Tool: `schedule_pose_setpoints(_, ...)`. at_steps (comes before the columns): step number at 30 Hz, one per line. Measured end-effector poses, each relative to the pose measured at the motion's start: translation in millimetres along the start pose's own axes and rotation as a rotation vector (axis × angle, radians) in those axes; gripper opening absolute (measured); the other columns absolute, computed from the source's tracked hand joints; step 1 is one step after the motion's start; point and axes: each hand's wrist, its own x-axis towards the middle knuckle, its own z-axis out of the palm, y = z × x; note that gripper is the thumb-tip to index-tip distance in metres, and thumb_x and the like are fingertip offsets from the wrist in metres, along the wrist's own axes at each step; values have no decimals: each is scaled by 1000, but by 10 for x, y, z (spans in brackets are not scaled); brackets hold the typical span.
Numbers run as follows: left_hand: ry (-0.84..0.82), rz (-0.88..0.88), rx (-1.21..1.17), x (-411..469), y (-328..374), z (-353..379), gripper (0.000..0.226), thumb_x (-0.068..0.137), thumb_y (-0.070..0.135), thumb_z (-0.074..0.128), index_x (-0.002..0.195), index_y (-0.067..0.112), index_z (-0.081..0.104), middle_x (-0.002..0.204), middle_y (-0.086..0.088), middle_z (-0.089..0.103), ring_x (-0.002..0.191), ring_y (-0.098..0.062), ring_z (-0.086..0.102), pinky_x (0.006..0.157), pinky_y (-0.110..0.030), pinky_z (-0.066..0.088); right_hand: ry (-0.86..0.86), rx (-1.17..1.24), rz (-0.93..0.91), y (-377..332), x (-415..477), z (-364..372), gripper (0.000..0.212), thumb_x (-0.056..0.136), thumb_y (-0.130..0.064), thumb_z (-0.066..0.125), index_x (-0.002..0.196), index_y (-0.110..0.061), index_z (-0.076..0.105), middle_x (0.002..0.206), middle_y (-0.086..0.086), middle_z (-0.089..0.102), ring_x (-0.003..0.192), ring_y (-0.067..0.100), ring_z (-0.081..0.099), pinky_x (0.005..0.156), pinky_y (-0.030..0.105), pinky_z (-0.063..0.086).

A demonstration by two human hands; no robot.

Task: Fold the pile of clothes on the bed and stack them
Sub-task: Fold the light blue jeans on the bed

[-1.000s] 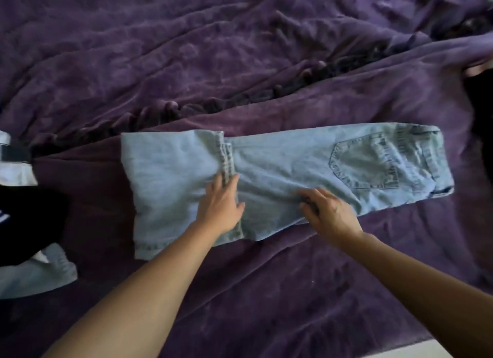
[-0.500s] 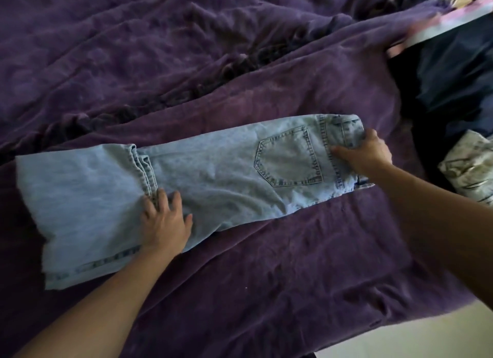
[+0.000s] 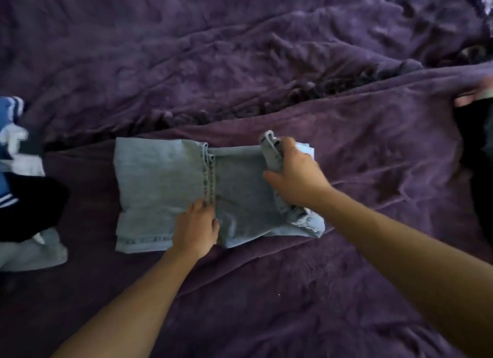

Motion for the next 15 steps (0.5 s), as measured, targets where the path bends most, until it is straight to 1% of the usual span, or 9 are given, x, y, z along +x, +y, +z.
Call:
schedule_pose_setpoints(2, 6, -36, -41, -87, -193, 18, 28, 89, 25, 53, 113, 12, 62, 112, -12, 56, 103, -32, 55, 81, -43, 49, -94, -63, 9, -220, 172, 515, 58, 87, -27, 63, 134, -13, 31, 112, 19, 61, 99, 39, 59, 71, 38, 41)
schedule_pose_setpoints(4, -18, -62, -41, -164, -338, 48, 29, 91, 25, 51, 116, 13, 59, 114, -11, 54, 105, -30, 53, 83, -43, 49, -252, -140, 76, -320, 262, 984, 58, 91, -27, 60, 137, -13, 27, 127, 19, 51, 108, 39, 57, 77, 41, 43)
schedule_pose_setpoints(6, -32, -53, -27, -222, -420, 82, 31, 92, 27, 48, 120, 14, 55, 117, -9, 51, 107, -28, 52, 84, -42, 49, -425, -278, 115, -326, 253, 1321, 56, 92, -28, 58, 140, -14, 31, 146, 18, 30, 121, 39, 49, 90, 43, 44)
schedule_pose_setpoints(7, -24, -37, -25, -238, -437, 92, 33, 93, 27, 48, 123, 15, 53, 119, -8, 50, 108, -27, 51, 84, -42, 49, -470, -327, 110, -308, 234, 1404, 54, 92, -30, 58, 139, -13, 37, 148, 18, 25, 123, 37, 47, 95, 42, 43)
schedule_pose_setpoints(8, -9, -17, -25, -246, -440, 99, 36, 92, 27, 48, 126, 16, 51, 122, -9, 49, 109, -27, 50, 85, -42, 49, -460, -321, 96, -280, 217, 1425, 51, 92, -33, 58, 136, -13, 44, 145, 17, 31, 119, 35, 50, 95, 40, 45)
schedule_pose_setpoints(10, 24, 43, -26, -249, -404, 124, 47, 92, 26, 48, 137, 21, 40, 130, -10, 44, 115, -29, 47, 87, -43, 48, -294, -151, 56, -169, 186, 1313, 38, 90, -32, 60, 124, -16, 59, 122, 10, 56, 96, 23, 61, 79, 31, 53)
schedule_pose_setpoints(11, 37, 84, -28, -246, -359, 144, 54, 92, 26, 49, 143, 23, 32, 136, -11, 40, 118, -30, 45, 89, -43, 47, -148, -81, 41, -71, 172, 1205, 31, 91, -29, 60, 120, -18, 64, 113, 6, 60, 89, 18, 61, 74, 26, 51)
schedule_pose_setpoints(13, 51, 172, -27, -239, -237, 201, 63, 92, 24, 50, 148, 27, 20, 146, -11, 28, 126, -31, 38, 95, -44, 43, 175, -87, 44, 222, 177, 952, 31, 90, -23, 59, 120, -17, 63, 121, 6, 58, 105, 23, 55, 85, 31, 46)
schedule_pose_setpoints(15, 15, 237, 10, -229, -127, 290, 67, 92, 21, 49, 149, 28, 15, 153, -10, 18, 133, -31, 28, 102, -46, 35, 337, -198, 172, 580, 164, 735, 46, 88, -31, 61, 131, -18, 52, 136, 10, 47, 122, 32, 44, 96, 47, 41)
